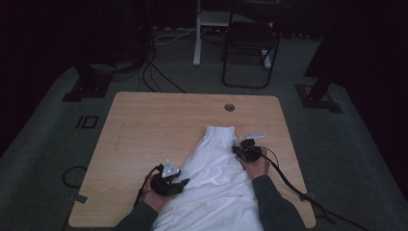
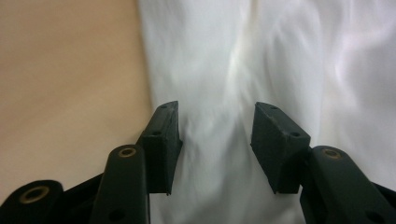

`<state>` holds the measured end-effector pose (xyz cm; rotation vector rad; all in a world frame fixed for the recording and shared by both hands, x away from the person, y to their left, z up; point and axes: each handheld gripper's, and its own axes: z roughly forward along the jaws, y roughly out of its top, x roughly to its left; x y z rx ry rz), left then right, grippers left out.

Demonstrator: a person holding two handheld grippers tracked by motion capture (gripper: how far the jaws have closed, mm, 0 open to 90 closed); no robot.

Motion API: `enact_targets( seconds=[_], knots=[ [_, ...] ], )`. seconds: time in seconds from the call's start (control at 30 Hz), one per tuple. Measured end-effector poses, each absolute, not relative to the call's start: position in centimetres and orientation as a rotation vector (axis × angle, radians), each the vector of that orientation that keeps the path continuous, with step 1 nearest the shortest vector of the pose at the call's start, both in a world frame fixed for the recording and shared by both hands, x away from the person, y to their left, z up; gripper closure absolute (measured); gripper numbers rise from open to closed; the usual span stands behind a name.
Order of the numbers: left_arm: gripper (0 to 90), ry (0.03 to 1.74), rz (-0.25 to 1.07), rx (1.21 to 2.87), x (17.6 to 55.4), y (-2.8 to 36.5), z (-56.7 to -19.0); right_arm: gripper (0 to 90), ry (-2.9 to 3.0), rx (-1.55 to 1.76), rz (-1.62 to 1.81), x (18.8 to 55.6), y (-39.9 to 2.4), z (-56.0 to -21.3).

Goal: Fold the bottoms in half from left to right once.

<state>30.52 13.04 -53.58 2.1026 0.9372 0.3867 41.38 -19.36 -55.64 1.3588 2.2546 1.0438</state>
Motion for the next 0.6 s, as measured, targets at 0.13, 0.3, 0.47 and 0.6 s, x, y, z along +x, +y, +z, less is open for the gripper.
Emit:
enact_targets(
  seconds=[0.13,0.3,0.47,0.6],
  knots=[
    [48.0,0.888,0.436,2.089,33.8,10.9,-51.4,88.3,2.259,1.367,1.052,41.5,-19.4,-55.7],
    [41.7,0.927,0.472,2.115,38.6,6.7,-51.6,88.3,2.263,1.362,1.062,41.5,-19.3,-55.7],
    [40.1,1.059,0.556,2.21,41.9,4.5,-54.7,83.5,2.287,1.36,1.059,41.6,-19.6,-55.6],
    [39.3,1.087,0.535,2.166,42.3,4.9,-55.0,57.0,2.262,1.397,1.063,41.8,-20.6,-55.1]
  ],
)
